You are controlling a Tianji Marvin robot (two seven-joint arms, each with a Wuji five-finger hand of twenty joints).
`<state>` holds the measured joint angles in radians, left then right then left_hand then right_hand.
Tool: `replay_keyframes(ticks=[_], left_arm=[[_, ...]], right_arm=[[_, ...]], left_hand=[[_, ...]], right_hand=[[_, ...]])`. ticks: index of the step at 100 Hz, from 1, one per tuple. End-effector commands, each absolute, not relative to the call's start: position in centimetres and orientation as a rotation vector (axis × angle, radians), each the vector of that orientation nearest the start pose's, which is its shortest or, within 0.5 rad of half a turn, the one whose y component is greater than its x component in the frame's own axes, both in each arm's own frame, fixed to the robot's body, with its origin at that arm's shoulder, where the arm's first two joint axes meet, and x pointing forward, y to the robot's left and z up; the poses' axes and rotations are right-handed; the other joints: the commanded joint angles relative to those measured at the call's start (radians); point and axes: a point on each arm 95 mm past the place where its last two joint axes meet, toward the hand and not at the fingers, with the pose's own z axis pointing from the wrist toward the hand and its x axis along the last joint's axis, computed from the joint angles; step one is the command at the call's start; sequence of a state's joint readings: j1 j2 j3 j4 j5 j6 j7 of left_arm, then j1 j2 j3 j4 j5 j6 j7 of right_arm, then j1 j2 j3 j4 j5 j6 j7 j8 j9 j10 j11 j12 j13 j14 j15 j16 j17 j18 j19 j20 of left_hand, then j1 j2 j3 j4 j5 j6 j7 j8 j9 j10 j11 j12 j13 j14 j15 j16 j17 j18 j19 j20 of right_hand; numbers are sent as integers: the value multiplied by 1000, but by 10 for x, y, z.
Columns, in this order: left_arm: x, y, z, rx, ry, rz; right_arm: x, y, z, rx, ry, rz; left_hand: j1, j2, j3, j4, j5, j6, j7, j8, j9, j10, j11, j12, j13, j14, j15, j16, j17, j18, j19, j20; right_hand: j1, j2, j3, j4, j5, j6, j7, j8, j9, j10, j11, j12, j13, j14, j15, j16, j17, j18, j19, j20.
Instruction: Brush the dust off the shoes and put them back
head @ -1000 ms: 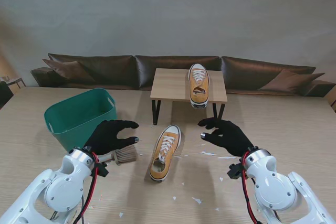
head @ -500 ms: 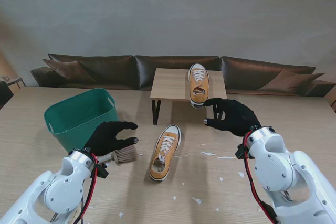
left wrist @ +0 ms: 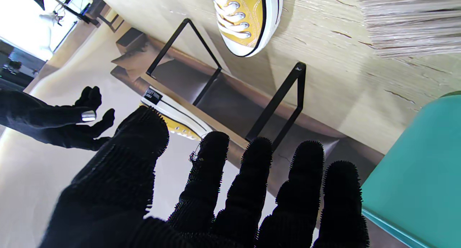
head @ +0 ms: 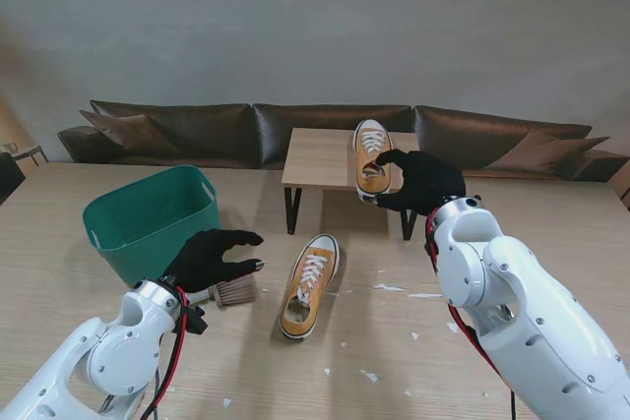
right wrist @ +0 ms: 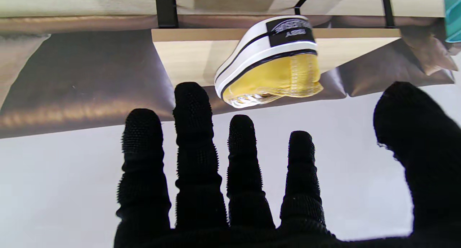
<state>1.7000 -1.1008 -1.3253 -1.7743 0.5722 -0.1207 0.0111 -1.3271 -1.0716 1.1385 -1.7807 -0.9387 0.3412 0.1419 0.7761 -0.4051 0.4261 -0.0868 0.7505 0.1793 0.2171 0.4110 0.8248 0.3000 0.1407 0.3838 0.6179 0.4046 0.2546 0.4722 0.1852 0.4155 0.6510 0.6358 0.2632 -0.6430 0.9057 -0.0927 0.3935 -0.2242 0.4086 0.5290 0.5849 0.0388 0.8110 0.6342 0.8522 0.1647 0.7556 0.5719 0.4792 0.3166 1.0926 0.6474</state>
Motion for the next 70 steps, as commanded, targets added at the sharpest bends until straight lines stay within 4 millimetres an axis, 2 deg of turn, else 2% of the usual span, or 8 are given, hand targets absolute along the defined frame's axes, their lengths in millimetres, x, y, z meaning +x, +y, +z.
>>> replay_keyframes(ticks=[1, 23, 36, 70], left_arm=[[371, -1, -290, -1514, 1264, -1905], [371, -2, -291, -1521, 1267, -1903], [371, -2, -291, -1532, 1273, -1900], [371, -2, -292, -1537, 1270, -1899]], right_arm=[[458, 23, -193, 1207, 1248, 1420], [482, 27, -203, 1194, 1241, 1355], [492, 29, -212, 1197, 1246, 1322], [499, 35, -235, 1223, 1276, 1303]], left_hand=[[16, 48, -21, 27, -7, 8, -16, -6, -8, 13, -5, -2, -39, 18, -16, -12, -18, 26, -28, 18], [19, 51, -24, 28, -5, 11, -16, -6, -5, 16, -4, 1, -39, 19, -14, -11, -18, 25, -33, 24], [20, 56, -27, 28, -3, 10, -14, -6, -4, 17, -4, 2, -39, 20, -13, -9, -19, 25, -37, 26], [24, 57, -31, 29, -3, 13, -15, -6, -5, 25, -5, 4, -39, 22, -9, -5, -18, 25, -47, 34]], right_hand=[[9, -58, 44, -19, -3, -22, 19, 25, -35, -30, 32, 29, 49, -18, 34, 16, -42, -29, 54, -1], [1, -91, 83, -29, 32, -17, 60, 43, -32, -29, 56, 53, 53, -25, 59, 21, -36, -33, 66, -5], [-4, -99, 98, -34, 35, -14, 77, 41, -49, -25, 26, 39, 32, -17, 23, 3, -47, -31, 57, -13], [11, -126, 136, -40, 85, -27, 141, 50, -57, -17, 2, 14, 28, -17, 3, -5, -59, -34, 47, -22]])
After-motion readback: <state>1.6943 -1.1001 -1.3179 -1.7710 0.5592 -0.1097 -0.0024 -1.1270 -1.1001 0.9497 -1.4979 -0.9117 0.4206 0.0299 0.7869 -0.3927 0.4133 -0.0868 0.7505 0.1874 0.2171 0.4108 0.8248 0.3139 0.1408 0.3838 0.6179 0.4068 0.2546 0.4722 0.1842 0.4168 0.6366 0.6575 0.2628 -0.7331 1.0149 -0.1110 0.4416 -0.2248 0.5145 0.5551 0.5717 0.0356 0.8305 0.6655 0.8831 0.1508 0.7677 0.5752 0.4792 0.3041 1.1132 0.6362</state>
